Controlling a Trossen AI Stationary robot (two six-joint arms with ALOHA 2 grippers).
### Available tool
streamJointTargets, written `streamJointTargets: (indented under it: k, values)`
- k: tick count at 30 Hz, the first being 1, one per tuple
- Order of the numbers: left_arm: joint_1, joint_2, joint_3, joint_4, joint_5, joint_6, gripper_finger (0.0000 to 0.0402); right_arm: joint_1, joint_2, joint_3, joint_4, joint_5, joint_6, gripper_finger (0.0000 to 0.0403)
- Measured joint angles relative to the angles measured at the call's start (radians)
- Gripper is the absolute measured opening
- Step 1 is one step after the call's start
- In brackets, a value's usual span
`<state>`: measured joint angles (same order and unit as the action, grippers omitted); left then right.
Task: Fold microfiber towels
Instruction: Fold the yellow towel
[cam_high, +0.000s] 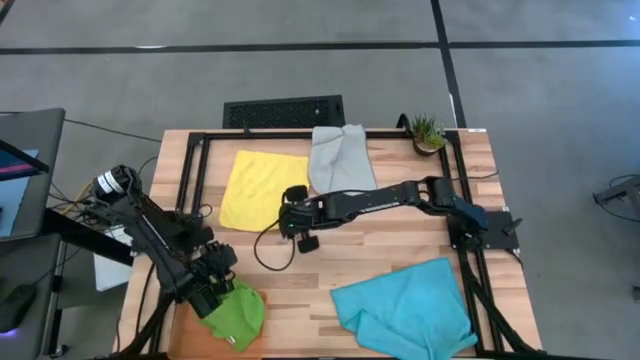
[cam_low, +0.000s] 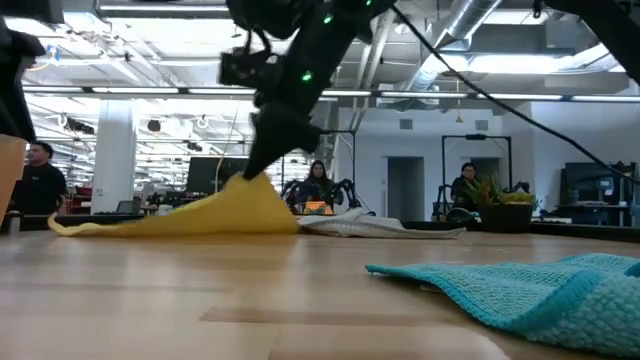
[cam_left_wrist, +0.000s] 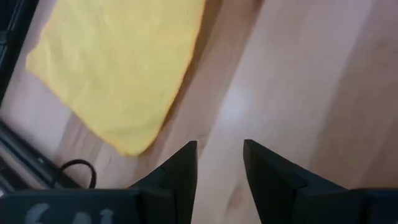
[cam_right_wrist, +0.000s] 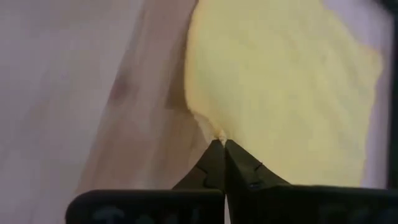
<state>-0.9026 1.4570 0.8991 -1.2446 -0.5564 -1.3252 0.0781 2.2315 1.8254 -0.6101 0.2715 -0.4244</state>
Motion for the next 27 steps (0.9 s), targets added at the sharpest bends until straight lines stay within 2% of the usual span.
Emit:
streamJointTargets:
  k: [2,8,16,21,27]
  values:
    - [0.007,0.000,-0.036,0.025,-0.008,0.014,0.0124,0.000,-0.016,-0.002,-0.005,0.001,0.002,0.0006]
    - [0.048,0.000,-0.102,0.107,-0.115,0.066,0.0124,0.003,-0.075,0.000,0.007,0.001,-0.003,0.0011]
    - [0.139,0.001,-0.177,0.302,-0.111,0.287,0.0124,0.009,-0.079,-0.001,0.046,0.026,-0.043,0.0004]
    - [0.196,0.001,-0.213,0.344,-0.108,0.358,0.0124,0.009,-0.079,-0.001,0.051,0.030,-0.058,0.0012]
    - [0.256,0.001,-0.230,0.337,-0.087,0.427,0.0124,0.008,-0.079,-0.001,0.062,0.095,-0.104,0.0006]
